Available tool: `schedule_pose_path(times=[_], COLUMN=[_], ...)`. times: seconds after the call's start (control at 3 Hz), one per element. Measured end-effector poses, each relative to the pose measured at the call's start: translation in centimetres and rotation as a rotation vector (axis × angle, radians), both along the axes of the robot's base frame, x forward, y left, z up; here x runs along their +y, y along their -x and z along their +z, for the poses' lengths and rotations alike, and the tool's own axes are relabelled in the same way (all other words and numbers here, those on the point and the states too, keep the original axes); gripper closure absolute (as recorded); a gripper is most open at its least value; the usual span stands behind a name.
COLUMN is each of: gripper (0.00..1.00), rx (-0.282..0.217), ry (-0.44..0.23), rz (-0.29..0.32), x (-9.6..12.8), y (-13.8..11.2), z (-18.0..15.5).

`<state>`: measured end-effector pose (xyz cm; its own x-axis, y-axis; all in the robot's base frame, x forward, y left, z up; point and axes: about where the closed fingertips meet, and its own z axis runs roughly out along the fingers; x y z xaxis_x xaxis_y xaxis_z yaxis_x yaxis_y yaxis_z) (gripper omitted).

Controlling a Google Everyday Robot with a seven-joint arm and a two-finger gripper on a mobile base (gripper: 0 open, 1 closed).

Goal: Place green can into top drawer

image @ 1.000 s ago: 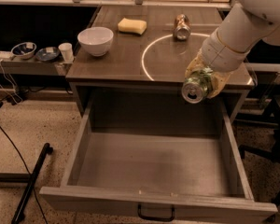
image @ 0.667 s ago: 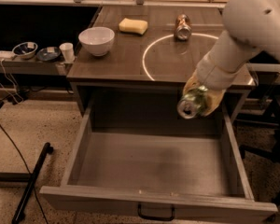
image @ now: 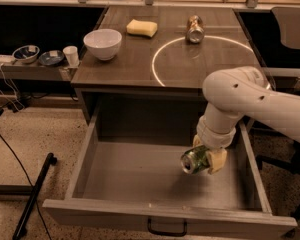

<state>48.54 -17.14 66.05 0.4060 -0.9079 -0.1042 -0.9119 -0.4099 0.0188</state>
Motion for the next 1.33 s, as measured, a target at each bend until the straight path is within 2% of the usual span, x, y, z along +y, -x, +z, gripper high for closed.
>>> schedule_pose_path(times=[0.33, 0.67, 1.33], gripper=[1.0, 0.97, 0.51], rx=[0.183, 0.28, 0.28], ry=[0.012, -0.095, -0.095], rz=[-0.194, -0.528, -0.528], x=[-0.1, -0.3, -0.3], y=[2.9, 4.4, 4.4], z=[-4.9, -6.9, -6.9])
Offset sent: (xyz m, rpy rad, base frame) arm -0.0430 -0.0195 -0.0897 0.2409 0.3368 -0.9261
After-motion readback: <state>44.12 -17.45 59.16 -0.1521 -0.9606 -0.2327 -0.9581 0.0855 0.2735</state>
